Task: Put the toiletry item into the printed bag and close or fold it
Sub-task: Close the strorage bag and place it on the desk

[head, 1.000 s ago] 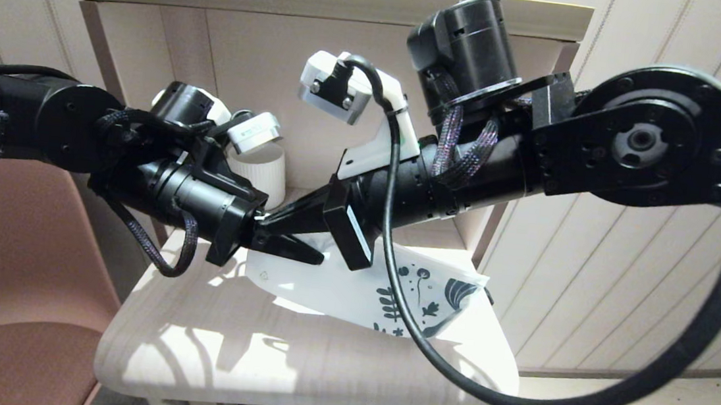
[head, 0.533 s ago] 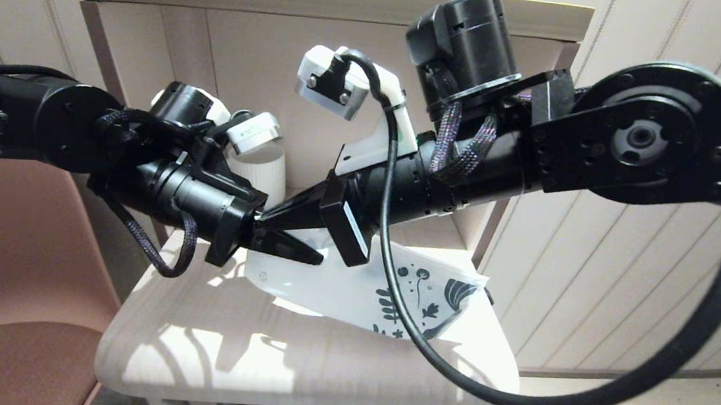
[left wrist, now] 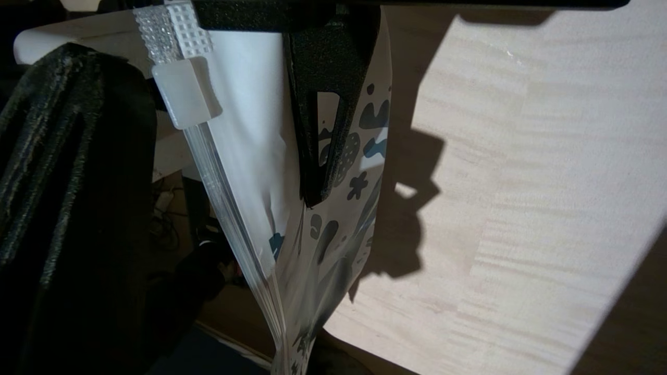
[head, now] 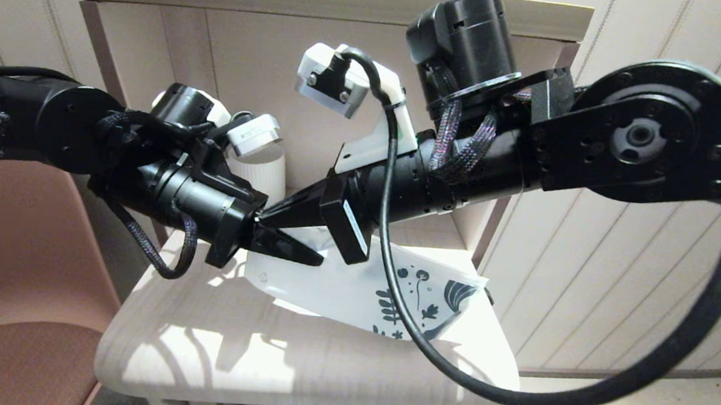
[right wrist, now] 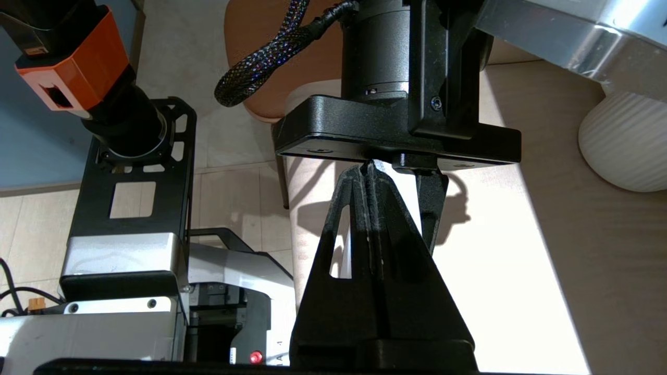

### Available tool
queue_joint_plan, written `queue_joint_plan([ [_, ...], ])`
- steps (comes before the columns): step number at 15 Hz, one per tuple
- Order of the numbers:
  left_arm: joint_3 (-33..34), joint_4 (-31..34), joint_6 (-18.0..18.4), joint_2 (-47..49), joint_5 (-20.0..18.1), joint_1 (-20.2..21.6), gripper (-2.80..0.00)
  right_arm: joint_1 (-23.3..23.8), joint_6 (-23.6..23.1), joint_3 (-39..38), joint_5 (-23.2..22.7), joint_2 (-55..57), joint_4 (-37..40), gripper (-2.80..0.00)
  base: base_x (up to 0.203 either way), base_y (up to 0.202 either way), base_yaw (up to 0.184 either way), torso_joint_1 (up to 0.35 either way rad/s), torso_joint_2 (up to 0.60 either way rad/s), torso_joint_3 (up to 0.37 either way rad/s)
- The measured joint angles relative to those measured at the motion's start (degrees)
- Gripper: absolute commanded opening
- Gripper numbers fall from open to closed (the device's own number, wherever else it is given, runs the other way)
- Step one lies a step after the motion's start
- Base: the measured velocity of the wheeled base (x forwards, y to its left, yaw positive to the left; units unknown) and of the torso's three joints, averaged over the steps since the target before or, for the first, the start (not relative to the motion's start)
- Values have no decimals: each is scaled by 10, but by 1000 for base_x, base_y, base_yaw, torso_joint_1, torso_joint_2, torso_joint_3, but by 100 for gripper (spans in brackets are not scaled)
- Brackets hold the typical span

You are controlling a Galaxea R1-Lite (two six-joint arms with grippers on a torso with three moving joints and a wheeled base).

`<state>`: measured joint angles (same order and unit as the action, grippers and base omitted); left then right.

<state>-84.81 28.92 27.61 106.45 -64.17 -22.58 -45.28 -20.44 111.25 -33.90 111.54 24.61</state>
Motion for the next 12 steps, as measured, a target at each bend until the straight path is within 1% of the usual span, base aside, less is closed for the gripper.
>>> queue_joint_plan([
  [6, 0, -1, 2, 1, 0, 0, -280, 0, 1, 1, 0, -2, 3, -280, 0, 0, 0, 0, 0, 0],
  [7, 0, -1, 1, 2, 0, 0, -280, 0, 0, 1, 1, -2, 3, 0, 0, 0, 0, 0, 0, 0],
  [12, 0, -1, 2, 3, 0, 0, -280, 0, 0, 0, 3, -1, 1, 0, 0, 0, 0, 0, 0, 0],
])
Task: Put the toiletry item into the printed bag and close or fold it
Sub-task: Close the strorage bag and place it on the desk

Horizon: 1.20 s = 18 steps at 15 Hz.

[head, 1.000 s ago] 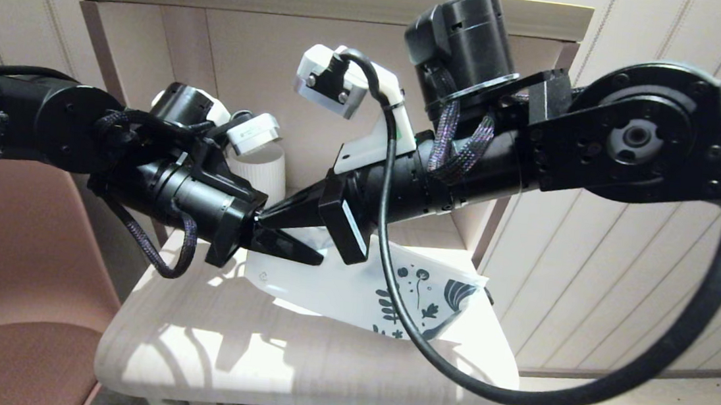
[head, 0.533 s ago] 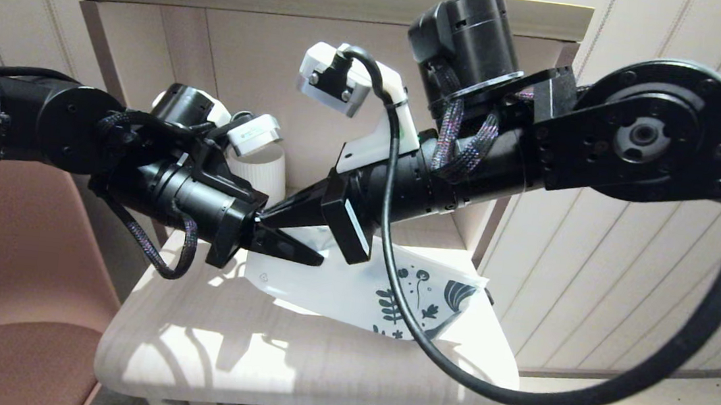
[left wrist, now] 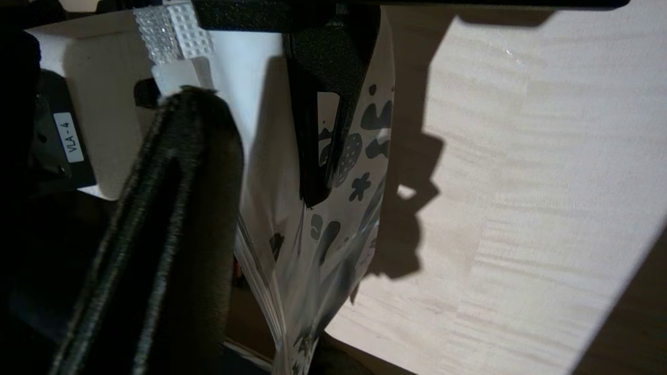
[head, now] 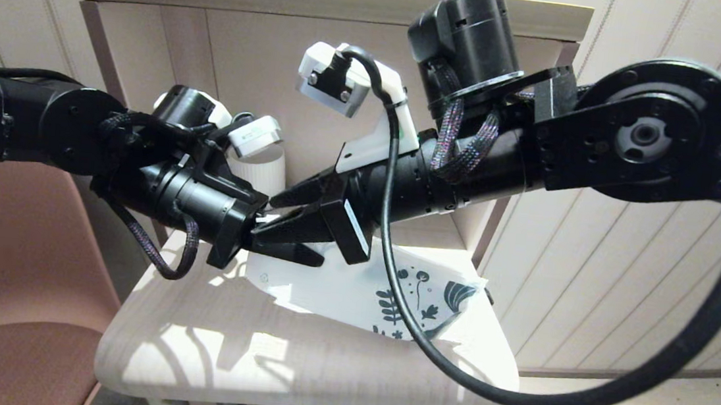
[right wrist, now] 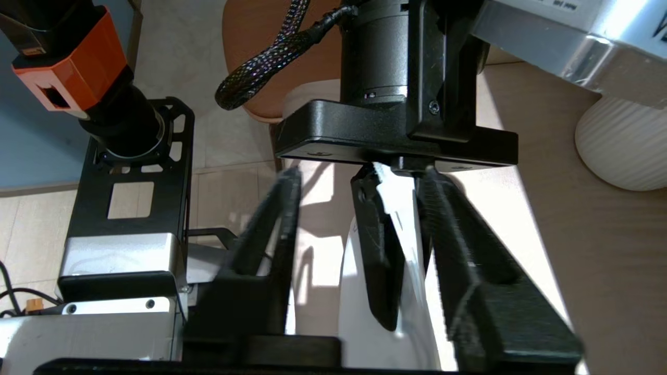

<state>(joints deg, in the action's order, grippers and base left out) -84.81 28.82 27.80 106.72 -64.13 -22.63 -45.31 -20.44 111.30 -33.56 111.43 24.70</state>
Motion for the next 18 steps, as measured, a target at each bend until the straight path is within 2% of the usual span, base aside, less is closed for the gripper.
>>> queue_joint_plan([
  [11, -1, -1, 1, 3, 1, 0, -280, 2, 0, 2, 0, 16, -10, 0, 0, 0, 0, 0, 0, 0],
  [12, -1, -1, 1, 3, 0, 0, -280, 2, 0, 2, 0, 16, -10, -280, 0, 0, 0, 0, 0, 0],
  [18, -1, -1, 2, 3, 0, 0, -280, 1, -1, 2, 0, 17, -9, -280, 0, 0, 0, 0, 0, 0],
])
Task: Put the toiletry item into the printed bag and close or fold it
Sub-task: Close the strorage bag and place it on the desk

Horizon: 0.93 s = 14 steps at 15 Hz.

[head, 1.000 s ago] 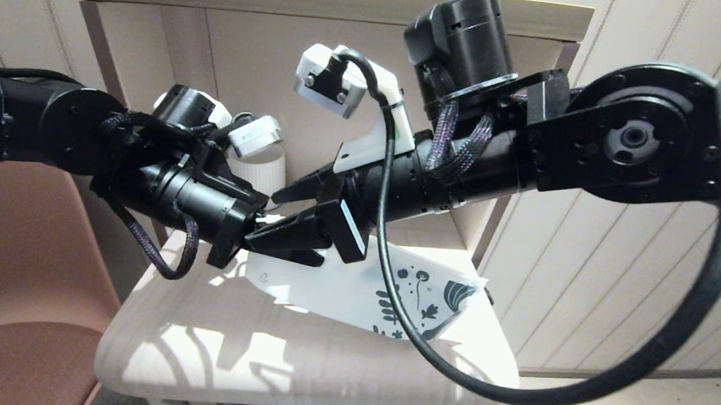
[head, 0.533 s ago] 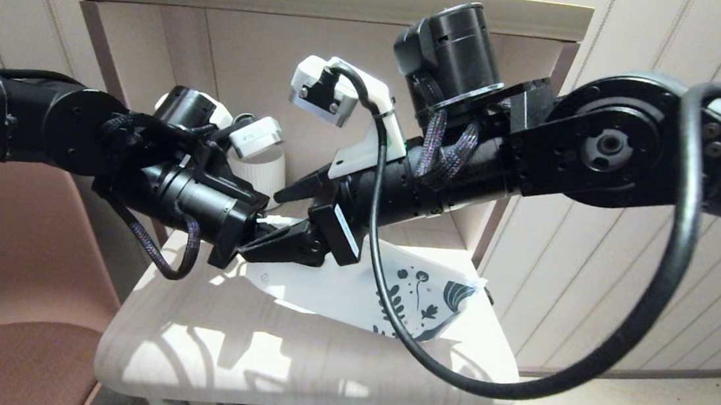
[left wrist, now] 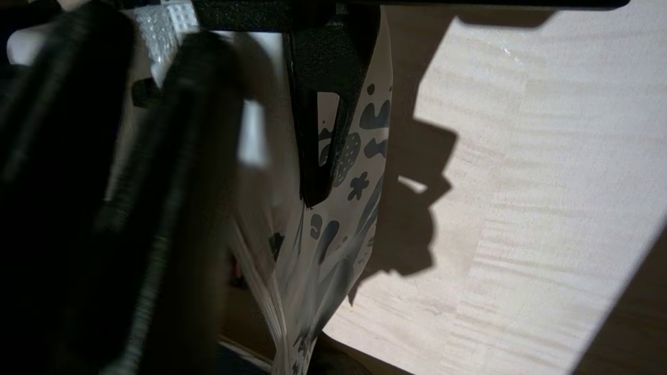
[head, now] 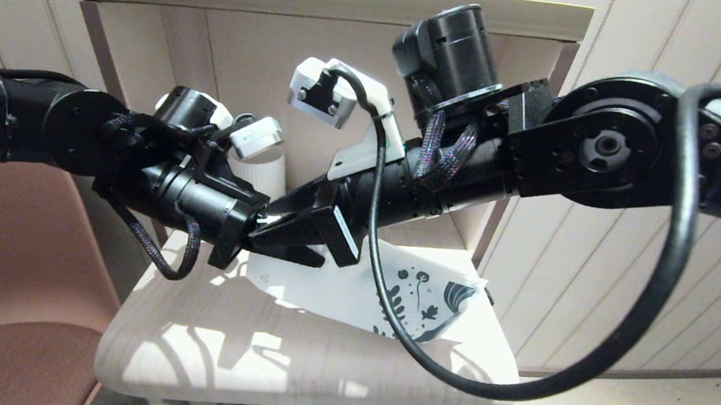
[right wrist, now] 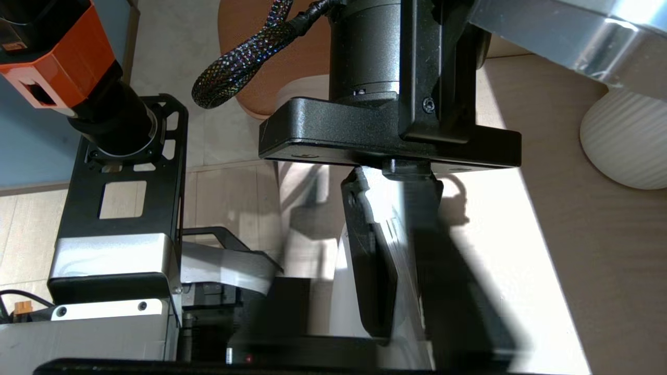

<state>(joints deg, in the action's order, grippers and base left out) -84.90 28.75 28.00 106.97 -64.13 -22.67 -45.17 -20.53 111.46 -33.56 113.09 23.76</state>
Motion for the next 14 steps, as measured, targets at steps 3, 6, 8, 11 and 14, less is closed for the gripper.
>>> queue_joint_plan([
  [3, 1, 0, 0, 0, 0, 0, -280, 0, 0, 0, 0, 1, 0, -280, 0, 0, 0, 0, 0, 0],
  [6, 2, 0, 4, 0, 0, 0, -280, 1, 0, 0, 0, 3, -1, -280, 0, 0, 0, 0, 0, 0],
  [8, 4, 2, 10, 0, 0, 0, -280, 3, 0, 0, 0, 3, -1, -280, 0, 0, 0, 0, 0, 0],
  [11, 5, 2, 11, -1, 0, 0, -280, 15, -1, -7, 0, -1, 0, -280, 0, 0, 0, 0, 0, 0],
  [14, 6, 1, 11, -3, 0, 0, -280, 27, -2, -18, 0, -9, 0, -280, 0, 0, 0, 0, 0, 0],
])
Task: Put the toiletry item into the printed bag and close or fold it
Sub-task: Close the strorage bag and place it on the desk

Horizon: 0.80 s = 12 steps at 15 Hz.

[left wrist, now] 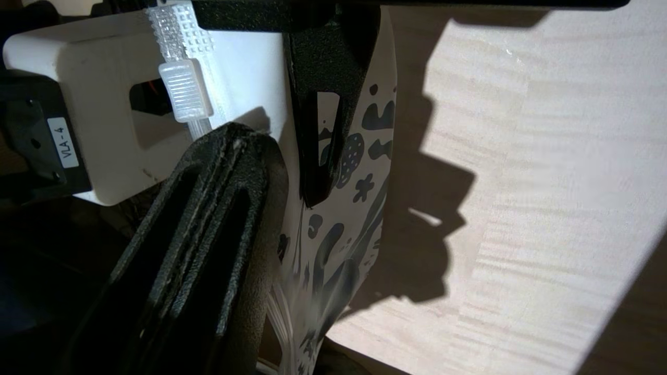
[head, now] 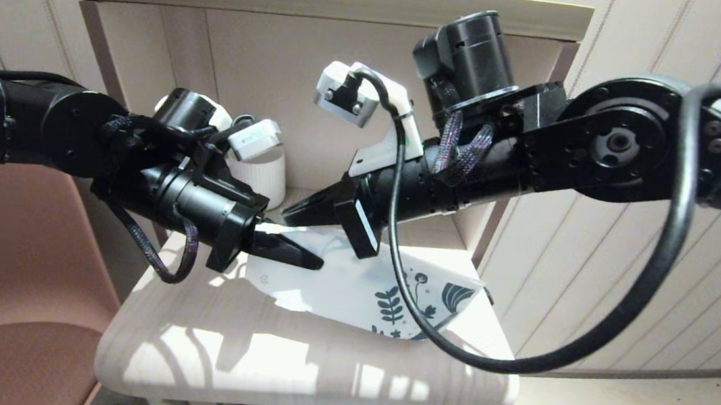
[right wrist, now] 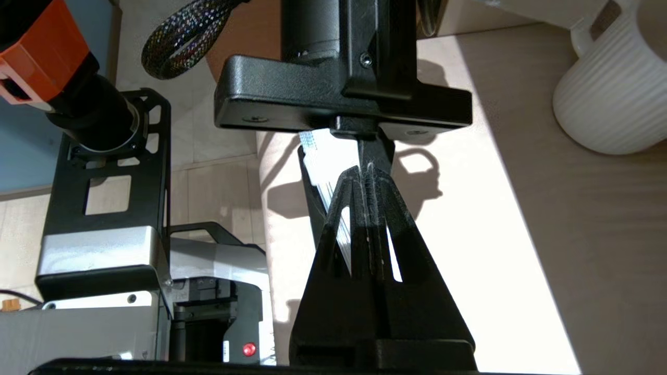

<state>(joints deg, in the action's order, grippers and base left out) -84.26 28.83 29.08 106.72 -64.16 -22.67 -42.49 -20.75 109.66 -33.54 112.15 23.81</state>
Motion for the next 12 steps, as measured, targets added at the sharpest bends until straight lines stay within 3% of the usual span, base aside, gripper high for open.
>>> queue_joint_plan([
  [10, 0, 2, -1, -2, -1, 0, -280, -5, 3, 6, 0, -11, 4, -280, 0, 0, 0, 0, 0, 0],
  [11, -1, 2, -1, -2, -1, 0, -280, -6, 3, 6, 0, -12, 5, 0, 0, 0, 0, 0, 0, 0],
  [12, -2, 2, -2, -2, -1, 0, -280, -6, 3, 4, 2, -13, 3, 0, 0, 0, 0, 0, 0, 0],
])
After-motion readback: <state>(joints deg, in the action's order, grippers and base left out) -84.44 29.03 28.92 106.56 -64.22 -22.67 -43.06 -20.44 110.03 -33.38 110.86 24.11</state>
